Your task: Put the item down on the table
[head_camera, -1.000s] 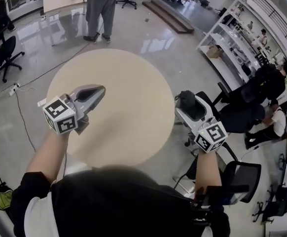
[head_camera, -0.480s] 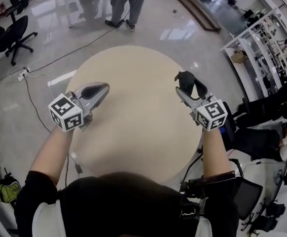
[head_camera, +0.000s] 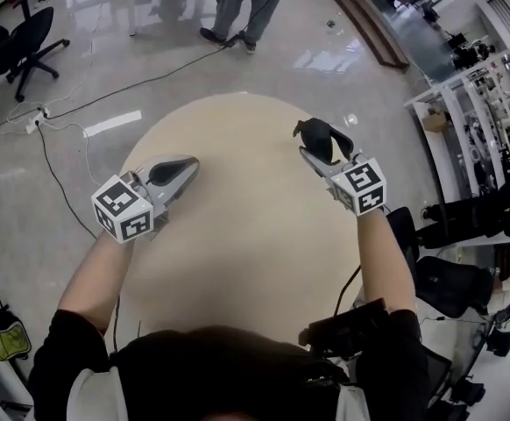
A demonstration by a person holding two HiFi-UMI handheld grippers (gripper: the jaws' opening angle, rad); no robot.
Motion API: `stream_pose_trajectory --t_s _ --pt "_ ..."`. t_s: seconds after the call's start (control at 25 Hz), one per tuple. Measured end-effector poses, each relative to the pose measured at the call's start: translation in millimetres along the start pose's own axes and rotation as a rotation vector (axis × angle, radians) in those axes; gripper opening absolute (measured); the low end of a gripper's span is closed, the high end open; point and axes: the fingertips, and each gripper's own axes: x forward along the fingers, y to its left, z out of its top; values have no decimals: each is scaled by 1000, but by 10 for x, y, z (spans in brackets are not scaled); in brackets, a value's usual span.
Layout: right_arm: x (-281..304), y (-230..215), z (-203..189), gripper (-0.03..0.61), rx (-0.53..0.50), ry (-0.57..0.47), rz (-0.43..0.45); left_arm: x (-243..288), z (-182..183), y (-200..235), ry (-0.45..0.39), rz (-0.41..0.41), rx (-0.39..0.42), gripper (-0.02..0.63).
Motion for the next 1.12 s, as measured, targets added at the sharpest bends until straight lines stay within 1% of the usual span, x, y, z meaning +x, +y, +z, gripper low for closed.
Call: stream_pose_trajectory --t_s 0.24,0.36,0.48,0.6,0.76,0.92,1.12 --pt "1132 -114 -186 337 -86 52 57 183 -220 626 -29 54 4 -6" --pt "1649 -177 -338 337 -128 76 79 269 -346 881 -25 85 14 -6" --pt "2171 -152 -504 337 -189 120 109 301 -498 1145 -13 111 12 -6" --pt "2621 -93 -711 337 -275 175 145 331 -649 1320 -8 130 -4 -6" --pt "3039 -96 -948 337 -391 238 166 403 -797 1424 -1 142 -24 -6" --pt "3337 -46 -1148 338 -492 289 180 411 -955 1483 -2 139 -39 -6" --pt "3521 23 -1360 342 -575 341 230 422 -1043 1462 -2 131 -42 -6"
